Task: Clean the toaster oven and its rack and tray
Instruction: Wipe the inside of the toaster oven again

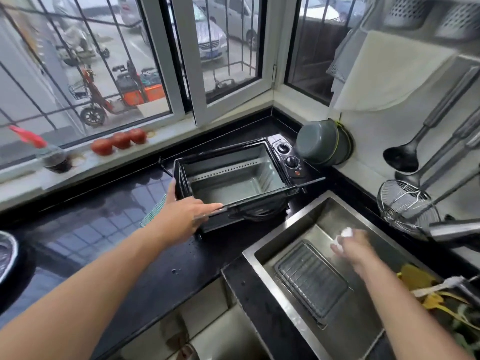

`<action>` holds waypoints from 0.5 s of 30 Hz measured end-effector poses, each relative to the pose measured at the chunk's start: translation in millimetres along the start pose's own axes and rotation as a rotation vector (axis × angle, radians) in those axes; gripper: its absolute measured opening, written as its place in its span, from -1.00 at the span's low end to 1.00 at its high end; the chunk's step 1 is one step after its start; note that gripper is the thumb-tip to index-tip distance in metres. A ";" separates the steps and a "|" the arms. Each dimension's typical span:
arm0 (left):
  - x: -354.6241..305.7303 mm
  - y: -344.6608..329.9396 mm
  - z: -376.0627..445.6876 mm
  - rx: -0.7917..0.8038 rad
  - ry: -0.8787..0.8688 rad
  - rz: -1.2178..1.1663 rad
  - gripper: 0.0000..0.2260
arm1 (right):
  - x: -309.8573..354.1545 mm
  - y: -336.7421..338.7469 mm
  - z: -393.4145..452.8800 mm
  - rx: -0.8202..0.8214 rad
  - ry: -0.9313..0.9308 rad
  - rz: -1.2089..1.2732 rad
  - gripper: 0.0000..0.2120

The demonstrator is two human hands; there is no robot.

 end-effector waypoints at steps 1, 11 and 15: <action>0.3 -0.1 1.0 0.002 -0.056 0.064 -0.49 | 21.0 14.6 3.8 -0.047 0.032 0.033 -0.73; 5.5 8.0 8.0 0.295 -0.154 0.124 -0.28 | 176.7 55.3 -27.2 -0.283 0.245 -0.450 -0.46; 20.4 8.9 11.3 0.291 -0.222 0.117 -0.28 | 221.4 43.4 -44.5 0.111 0.277 0.287 -0.80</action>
Point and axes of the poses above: each hand's wrist, its own z-axis towards the middle knuckle, its own y-axis out of the back of the hand, x = y × z, the point moved 10 cm from there along z, towards the middle knuckle, and after that the axes turned 14 degrees about -z, right-handed, at the moved point
